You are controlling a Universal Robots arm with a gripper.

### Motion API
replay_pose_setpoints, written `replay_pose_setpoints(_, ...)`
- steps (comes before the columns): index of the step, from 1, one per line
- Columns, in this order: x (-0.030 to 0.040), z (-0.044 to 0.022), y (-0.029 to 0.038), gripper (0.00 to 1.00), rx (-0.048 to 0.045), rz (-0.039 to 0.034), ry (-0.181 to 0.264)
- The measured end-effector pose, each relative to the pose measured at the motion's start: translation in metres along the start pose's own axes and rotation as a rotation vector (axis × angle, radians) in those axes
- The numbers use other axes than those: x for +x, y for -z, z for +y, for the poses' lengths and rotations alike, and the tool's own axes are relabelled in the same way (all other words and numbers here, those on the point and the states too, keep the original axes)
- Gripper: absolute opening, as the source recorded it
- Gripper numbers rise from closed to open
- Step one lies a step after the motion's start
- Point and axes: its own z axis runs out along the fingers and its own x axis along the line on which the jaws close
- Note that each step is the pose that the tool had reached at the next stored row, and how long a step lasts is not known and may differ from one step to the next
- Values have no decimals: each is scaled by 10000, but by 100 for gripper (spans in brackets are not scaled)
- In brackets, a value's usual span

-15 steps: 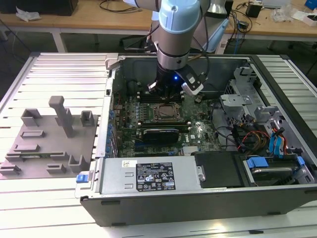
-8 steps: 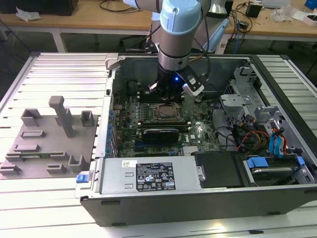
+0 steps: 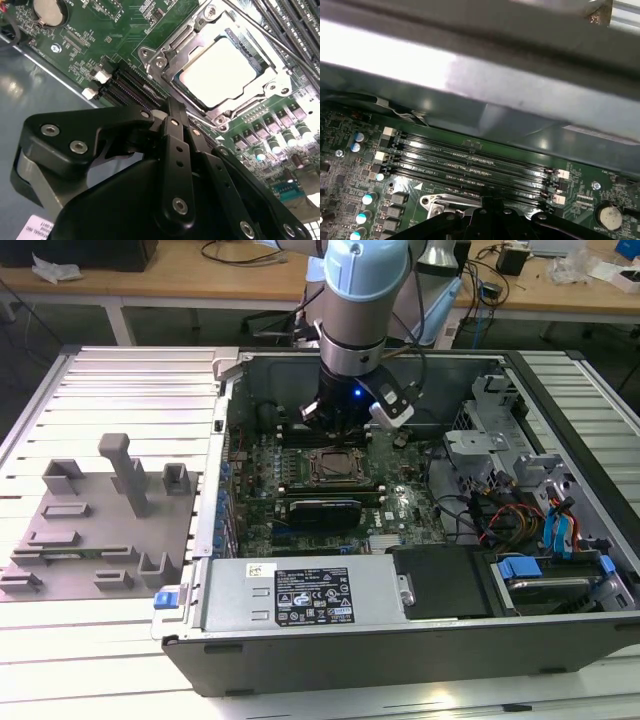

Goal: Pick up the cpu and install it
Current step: 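Install the first cpu locking lever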

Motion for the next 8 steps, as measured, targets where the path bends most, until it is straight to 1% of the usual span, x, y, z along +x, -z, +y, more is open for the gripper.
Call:
replay_pose_setpoints(2, 8, 3, 0, 11, 1, -5, 2)
replay_pose_setpoints(4, 54, 26, 0, 11, 4, -13, 2)
replay_pose_setpoints(7, 77, 55, -8, 11, 4, -24, 5)
replay_pose_setpoints(8, 77, 55, -8, 11, 6, -29, 7)
